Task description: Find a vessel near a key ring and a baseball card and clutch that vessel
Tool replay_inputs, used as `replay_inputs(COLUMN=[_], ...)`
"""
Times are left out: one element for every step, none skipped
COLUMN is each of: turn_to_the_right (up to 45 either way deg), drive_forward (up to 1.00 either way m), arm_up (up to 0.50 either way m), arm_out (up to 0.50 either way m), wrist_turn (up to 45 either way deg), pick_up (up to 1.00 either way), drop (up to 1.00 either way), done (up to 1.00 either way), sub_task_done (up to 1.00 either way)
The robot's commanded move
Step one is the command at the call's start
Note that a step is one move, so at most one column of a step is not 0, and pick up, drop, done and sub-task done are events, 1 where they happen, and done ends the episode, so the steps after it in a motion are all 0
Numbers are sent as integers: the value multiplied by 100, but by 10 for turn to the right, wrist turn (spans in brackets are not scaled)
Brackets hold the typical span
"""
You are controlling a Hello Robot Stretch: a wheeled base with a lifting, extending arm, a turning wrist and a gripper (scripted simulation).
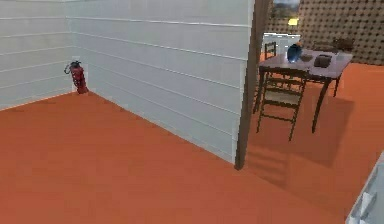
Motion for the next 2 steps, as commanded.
replay_inputs(turn_to_the_right=[0, -30], drive_forward=[15, 0], arm_up=[0, 0], arm_out=[0, 0], wrist_turn=[0, 0], pick_up=[0, 0], drop=[0, 0], done=[0, 0], sub_task_done=[0, 0])
